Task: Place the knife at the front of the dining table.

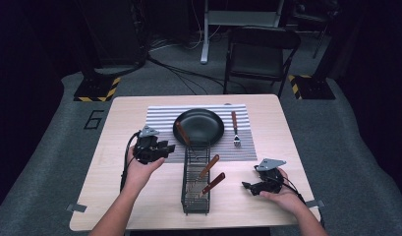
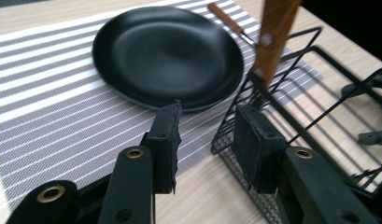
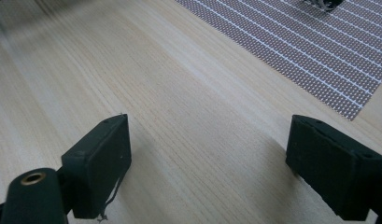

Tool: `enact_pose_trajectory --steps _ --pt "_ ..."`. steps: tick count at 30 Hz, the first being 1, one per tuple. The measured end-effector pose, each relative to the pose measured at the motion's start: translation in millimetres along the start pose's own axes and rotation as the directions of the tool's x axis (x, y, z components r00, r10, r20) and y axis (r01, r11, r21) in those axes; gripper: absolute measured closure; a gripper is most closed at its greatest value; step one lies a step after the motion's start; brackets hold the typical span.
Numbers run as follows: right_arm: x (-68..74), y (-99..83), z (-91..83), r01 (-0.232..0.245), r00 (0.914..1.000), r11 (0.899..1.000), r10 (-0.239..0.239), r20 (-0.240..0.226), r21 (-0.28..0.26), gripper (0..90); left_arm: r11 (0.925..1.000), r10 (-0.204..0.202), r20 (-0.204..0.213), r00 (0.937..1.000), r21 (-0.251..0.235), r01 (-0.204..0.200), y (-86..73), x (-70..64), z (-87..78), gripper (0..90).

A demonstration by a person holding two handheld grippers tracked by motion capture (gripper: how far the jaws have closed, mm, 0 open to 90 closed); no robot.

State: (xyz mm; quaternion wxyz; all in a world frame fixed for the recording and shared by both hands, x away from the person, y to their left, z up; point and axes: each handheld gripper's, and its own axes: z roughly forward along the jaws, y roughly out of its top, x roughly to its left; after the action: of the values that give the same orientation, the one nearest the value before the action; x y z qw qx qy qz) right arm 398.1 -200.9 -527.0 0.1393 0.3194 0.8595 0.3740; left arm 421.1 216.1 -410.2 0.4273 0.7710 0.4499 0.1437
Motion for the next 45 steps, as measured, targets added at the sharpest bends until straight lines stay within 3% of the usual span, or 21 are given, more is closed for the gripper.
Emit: enact_pose_trajectory --steps 6,17,27,33,40,45 --pt "0.1 -0.2 -0.1 0.001 1.0 1.0 -0.001 -0.001 -0.001 13.2 0.9998 0.018 0.02 0.9996 -0.013 -0.018 8.8 -8.6 3.6 60.9" --pt "-0.2 -0.4 -0.4 0.008 1.0 1.0 -0.008 -0.004 -0.001 13.2 0.9991 0.017 0.063 0.9979 -0.039 -0.015 17.1 -22.4 14.4 65.8" --pt "-0.2 -0.5 -0.6 0.01 0.9999 1.0 -0.01 -0.007 0.001 13.2 0.9983 0.008 0.045 0.9989 -0.059 -0.005 19.5 -26.3 27.2 67.0" --pt "-0.2 -0.6 -0.5 0.01 0.9999 1.0 -0.01 -0.006 0.0 13.2 0.9962 -0.021 0.058 0.9981 -0.083 0.026 20.9 -28.4 31.8 71.5" --pt "-0.4 -0.7 -0.7 0.013 0.9999 1.0 -0.013 -0.009 0.001 13.2 0.9959 -0.02 0.06 0.998 -0.087 0.026 22.1 -29.8 31.8 75.6" --pt "-0.4 -0.7 -0.8 0.013 0.9999 1.0 -0.013 -0.01 0.0 13.2 0.9964 0.007 0.07 0.9975 -0.084 -0.001 23.9 -32.1 30.2 78.6"
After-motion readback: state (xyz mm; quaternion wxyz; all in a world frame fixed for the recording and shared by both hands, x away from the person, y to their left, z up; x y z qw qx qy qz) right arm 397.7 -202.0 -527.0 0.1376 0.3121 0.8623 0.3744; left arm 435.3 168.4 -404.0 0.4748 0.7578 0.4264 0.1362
